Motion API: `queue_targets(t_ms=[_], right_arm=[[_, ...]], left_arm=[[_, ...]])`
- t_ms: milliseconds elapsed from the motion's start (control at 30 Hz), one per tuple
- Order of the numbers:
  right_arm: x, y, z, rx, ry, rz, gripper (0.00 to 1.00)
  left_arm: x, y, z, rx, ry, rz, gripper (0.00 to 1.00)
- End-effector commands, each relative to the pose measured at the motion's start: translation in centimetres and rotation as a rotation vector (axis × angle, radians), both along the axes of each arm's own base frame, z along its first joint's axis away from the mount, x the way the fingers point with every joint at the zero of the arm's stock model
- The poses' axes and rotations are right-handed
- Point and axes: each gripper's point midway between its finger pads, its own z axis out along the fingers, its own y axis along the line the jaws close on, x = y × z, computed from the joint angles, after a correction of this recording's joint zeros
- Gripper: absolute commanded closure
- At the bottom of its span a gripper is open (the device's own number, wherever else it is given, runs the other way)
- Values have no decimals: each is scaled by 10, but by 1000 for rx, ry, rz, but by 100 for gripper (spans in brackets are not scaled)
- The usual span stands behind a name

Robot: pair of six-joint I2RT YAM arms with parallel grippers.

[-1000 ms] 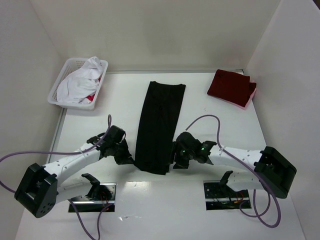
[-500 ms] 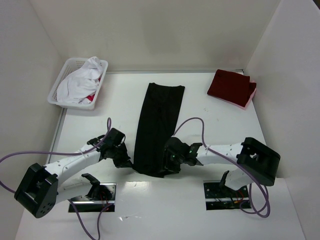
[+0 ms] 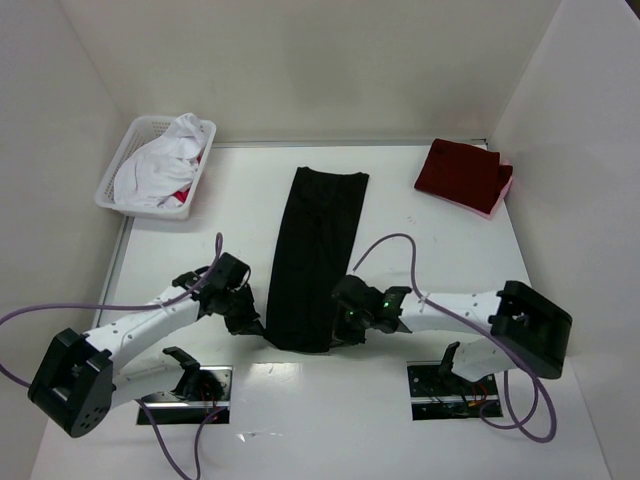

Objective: Fold and stack the t-shirts
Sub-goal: Grab the bottom of the folded rectangular tshirt with both arms, then fold the folded rectangular tshirt in 1/3 of the way

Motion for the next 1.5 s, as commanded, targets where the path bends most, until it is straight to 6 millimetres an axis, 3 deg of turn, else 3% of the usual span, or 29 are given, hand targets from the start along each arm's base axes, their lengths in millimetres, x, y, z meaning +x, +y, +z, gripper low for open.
queue_targets(t_ms=[0, 100, 233, 367, 400, 433, 500, 533, 733, 767, 800, 1000, 1033, 1100, 1133, 1200, 1267, 1367, 1400, 1467], right_arm=[[13, 0, 36, 24, -78, -59, 100], [30, -8, 57, 44, -135, -110, 100], [69, -25, 84, 79, -237, -188, 100], [114, -39, 106, 84, -354, -215, 100], [126, -39, 115, 89, -388, -216, 100], [142, -45, 112, 70, -393, -234, 100], [166, -45, 122, 66, -449, -219, 100], [179, -50, 123, 57, -460, -232, 100], [240, -58, 119, 8, -530, -249, 100], [248, -64, 117, -1, -529, -258, 100], [260, -64, 116, -8, -535, -261, 98], [307, -62, 100, -6, -542, -208, 94], [312, -58, 85, -11, -513, -199, 94], [325, -56, 80, -2, -522, -196, 90], [327, -55, 68, -9, -504, -193, 88], [341, -51, 73, -5, -539, -195, 55], [352, -59, 73, -23, -539, -220, 21], [367, -67, 92, -35, -585, -260, 9], [371, -74, 101, -43, -607, -282, 5], [376, -83, 118, -49, -655, -309, 4]], left_arm=[[14, -9, 46, -42, -92, -59, 100], [31, -13, 69, -47, -183, -91, 100], [53, -18, 70, 0, -208, -135, 100], [101, -18, 79, 97, -301, -149, 100], [116, -24, 90, 88, -343, -157, 100], [127, -24, 94, 88, -360, -150, 100], [152, -26, 92, 83, -375, -153, 100], [166, -31, 101, 65, -406, -153, 100], [227, -57, 94, 23, -438, -202, 100], [235, -56, 81, 26, -412, -205, 100], [247, -63, 87, 7, -436, -208, 100], [293, -60, 68, 4, -416, -169, 100], [298, -57, 64, 6, -420, -158, 100], [311, -55, 56, 16, -417, -146, 100], [314, -56, 54, 18, -416, -144, 100], [325, -52, 43, 16, -406, -131, 100], [335, -53, 47, -1, -418, -128, 63], [346, -51, 57, -8, -464, -144, 39], [349, -51, 66, -13, -490, -140, 26], [355, -43, 81, -17, -530, -119, 16]])
